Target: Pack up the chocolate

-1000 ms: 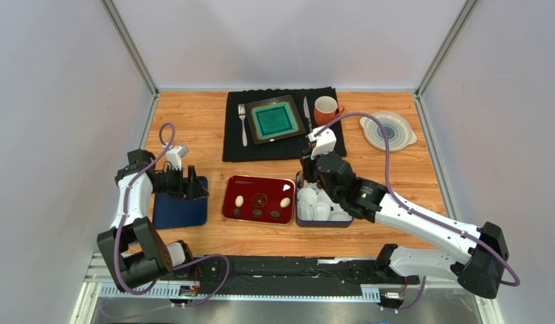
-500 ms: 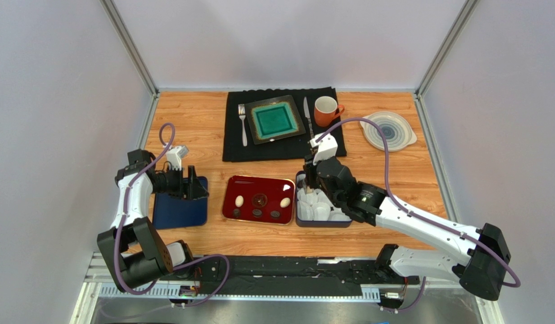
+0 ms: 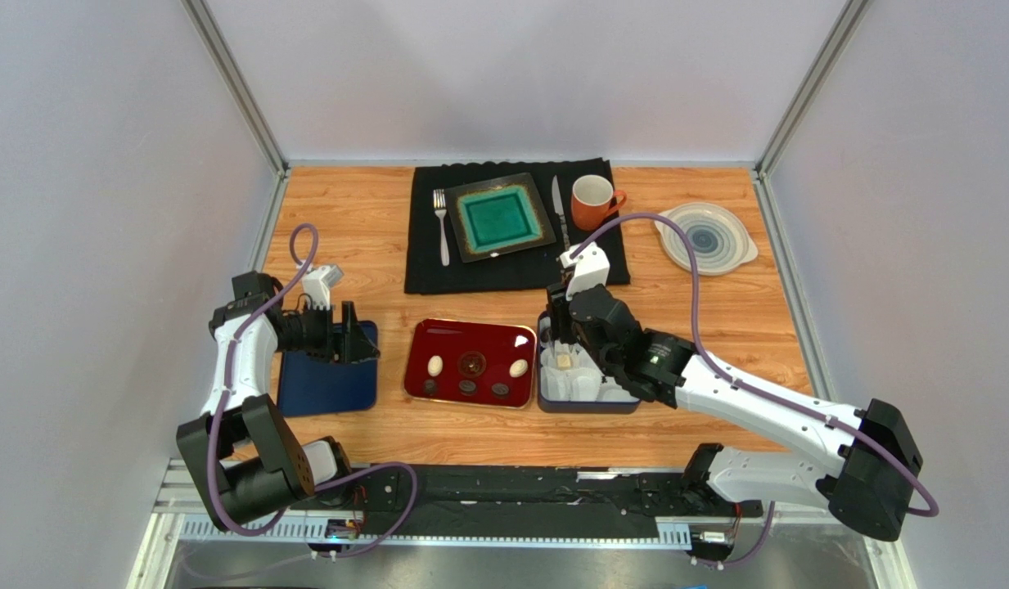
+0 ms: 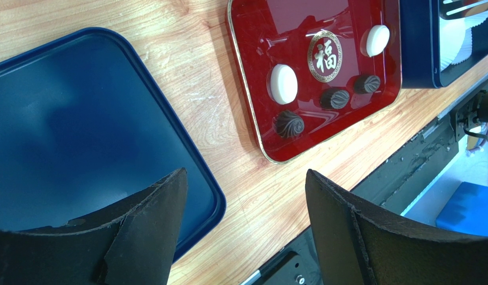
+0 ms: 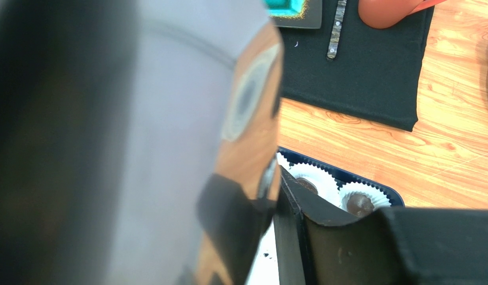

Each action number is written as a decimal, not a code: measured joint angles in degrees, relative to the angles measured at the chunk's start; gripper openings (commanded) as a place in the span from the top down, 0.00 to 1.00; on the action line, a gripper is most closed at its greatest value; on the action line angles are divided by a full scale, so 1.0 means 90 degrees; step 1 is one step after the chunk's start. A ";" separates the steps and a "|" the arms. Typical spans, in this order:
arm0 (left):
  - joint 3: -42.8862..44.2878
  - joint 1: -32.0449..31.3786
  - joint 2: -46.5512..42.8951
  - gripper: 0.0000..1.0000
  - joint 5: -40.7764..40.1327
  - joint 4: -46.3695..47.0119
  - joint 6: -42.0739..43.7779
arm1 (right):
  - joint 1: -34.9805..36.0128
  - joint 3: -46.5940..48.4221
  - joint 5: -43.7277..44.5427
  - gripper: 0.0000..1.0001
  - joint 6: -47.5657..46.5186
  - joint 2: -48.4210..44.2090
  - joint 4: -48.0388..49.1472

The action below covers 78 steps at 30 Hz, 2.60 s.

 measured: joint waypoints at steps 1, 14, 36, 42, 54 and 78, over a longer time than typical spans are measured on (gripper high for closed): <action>0.0000 0.0000 0.0000 0.19 0.0000 0.0000 0.0000 | -0.0002 0.0000 -0.0002 0.57 0.0000 0.0000 0.0002; 0.0000 0.0000 0.0000 0.19 0.0000 0.0000 0.0000 | 0.0019 0.0279 -0.0172 0.61 -0.0078 0.0000 -0.0100; -0.0192 0.0000 0.0002 0.19 -0.0056 0.0204 -0.0034 | 0.1105 0.2147 -0.0787 0.61 -0.0228 0.2183 0.0410; -0.0228 0.0002 0.0010 0.19 -0.0126 0.0245 -0.0041 | 0.1273 0.2674 -0.1120 0.60 -0.0187 0.2975 0.0682; -0.0228 0.0002 0.0010 0.19 -0.0124 0.0248 -0.0039 | 0.1316 0.3259 -0.1379 0.53 -0.0041 0.3908 0.0954; -0.0228 0.0007 0.0010 0.19 -0.0124 0.0199 -0.0022 | 0.1316 0.3279 -0.1370 0.53 0.0124 0.4364 0.1151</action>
